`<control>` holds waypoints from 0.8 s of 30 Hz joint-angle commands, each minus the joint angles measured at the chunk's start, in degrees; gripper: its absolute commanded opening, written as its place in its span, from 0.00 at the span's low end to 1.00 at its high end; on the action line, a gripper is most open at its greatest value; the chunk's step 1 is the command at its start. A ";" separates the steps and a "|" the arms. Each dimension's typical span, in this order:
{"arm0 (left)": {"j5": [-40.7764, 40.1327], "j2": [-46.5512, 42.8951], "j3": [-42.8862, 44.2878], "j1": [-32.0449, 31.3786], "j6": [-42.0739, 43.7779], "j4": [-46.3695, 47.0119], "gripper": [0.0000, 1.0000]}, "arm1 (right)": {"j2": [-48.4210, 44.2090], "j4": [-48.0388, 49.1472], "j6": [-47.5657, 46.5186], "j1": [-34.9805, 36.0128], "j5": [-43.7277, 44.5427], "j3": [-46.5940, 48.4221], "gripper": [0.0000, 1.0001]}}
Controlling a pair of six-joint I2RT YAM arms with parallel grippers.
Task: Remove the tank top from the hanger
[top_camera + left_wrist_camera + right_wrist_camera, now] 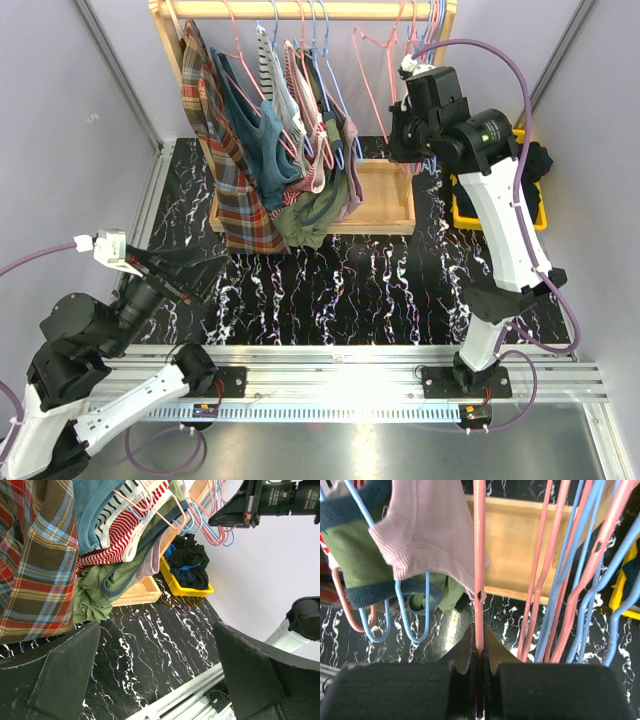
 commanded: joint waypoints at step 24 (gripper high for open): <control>1.88 1.29 0.57 -0.01 -0.52 2.60 0.99 | -23.30 4.02 -1.54 3.93 -20.77 -16.91 0.72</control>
